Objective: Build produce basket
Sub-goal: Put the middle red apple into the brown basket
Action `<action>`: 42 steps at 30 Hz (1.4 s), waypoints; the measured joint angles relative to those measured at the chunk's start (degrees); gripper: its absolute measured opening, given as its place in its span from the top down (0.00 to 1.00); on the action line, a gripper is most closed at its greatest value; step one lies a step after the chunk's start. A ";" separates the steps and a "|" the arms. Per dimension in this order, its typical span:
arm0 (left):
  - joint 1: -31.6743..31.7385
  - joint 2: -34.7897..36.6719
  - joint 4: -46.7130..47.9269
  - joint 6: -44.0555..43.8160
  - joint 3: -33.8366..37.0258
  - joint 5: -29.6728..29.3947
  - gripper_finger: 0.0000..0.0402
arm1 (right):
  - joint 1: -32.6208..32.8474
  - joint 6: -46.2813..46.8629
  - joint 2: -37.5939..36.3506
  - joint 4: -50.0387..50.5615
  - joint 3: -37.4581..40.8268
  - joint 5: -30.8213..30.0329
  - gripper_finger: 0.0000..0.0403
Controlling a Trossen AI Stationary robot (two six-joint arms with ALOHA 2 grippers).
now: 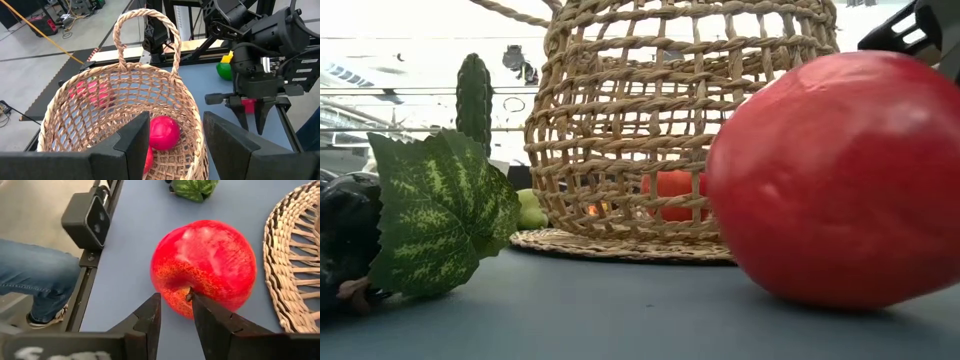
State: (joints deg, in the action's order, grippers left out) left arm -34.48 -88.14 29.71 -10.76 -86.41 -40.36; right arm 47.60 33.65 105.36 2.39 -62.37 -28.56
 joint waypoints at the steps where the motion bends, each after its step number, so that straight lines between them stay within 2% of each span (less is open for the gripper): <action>1: 0.00 0.02 0.00 0.00 0.00 0.00 0.54 | -0.11 0.41 0.00 0.33 0.00 -0.07 0.74; 9: 0.00 0.00 0.00 0.02 0.00 0.00 0.54 | -1.52 4.49 0.00 1.91 0.00 -0.28 0.76; 22: 0.00 0.02 0.00 0.04 0.00 0.00 0.54 | -2.73 7.72 0.00 2.67 0.00 -0.30 0.93; 28: 0.00 0.02 0.02 0.04 0.00 0.00 0.54 | -2.80 7.67 0.00 2.63 0.00 -0.10 0.98; 33: 0.00 0.00 0.01 0.06 0.00 0.01 0.54 | -2.78 7.24 0.00 2.61 0.00 -1.94 0.93; 42: 0.00 0.01 0.02 0.06 0.00 0.00 0.54 | -2.78 7.26 0.00 3.86 0.00 -2.91 0.73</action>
State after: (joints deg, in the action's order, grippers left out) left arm -34.48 -88.13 29.74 -10.71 -86.41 -40.36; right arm 44.82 40.91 105.36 6.25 -62.37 -31.46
